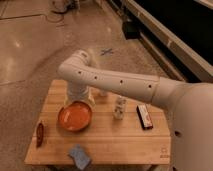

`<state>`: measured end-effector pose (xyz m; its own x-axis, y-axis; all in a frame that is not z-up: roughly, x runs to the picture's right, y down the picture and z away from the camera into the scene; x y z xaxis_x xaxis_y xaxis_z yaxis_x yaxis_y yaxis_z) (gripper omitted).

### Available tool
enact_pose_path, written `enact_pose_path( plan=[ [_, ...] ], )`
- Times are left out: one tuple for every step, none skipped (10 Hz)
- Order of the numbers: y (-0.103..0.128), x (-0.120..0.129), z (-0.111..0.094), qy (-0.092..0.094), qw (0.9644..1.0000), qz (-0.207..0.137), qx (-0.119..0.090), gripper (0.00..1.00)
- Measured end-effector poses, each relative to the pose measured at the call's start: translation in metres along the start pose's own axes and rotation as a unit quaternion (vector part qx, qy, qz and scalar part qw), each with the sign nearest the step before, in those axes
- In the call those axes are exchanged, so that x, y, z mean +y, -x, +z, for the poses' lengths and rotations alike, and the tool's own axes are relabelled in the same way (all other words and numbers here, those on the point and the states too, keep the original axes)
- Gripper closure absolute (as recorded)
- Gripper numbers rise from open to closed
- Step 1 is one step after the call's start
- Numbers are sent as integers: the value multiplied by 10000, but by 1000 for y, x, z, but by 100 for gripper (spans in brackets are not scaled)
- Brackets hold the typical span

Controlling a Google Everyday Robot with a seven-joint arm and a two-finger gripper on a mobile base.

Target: Place the pepper in the ceramic bowl

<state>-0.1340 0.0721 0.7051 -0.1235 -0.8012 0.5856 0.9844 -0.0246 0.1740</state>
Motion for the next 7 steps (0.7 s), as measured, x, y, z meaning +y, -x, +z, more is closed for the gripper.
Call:
enact_pose_path(
  plan=[
    [0,0,0,0,10000,0,0,20],
    [0,0,0,0,10000,-1,0,20],
    [0,-2,1,-7,10000,-12,-9,20],
    [1,-17,8,-48,9999,-124,-54,20],
    [3,-38,17,-112,9995,-268,-108,20],
    [3,-55,24,-152,9991,-384,-138,20],
    [1,-79,36,-195,9982,-536,-171,20]
  ],
)
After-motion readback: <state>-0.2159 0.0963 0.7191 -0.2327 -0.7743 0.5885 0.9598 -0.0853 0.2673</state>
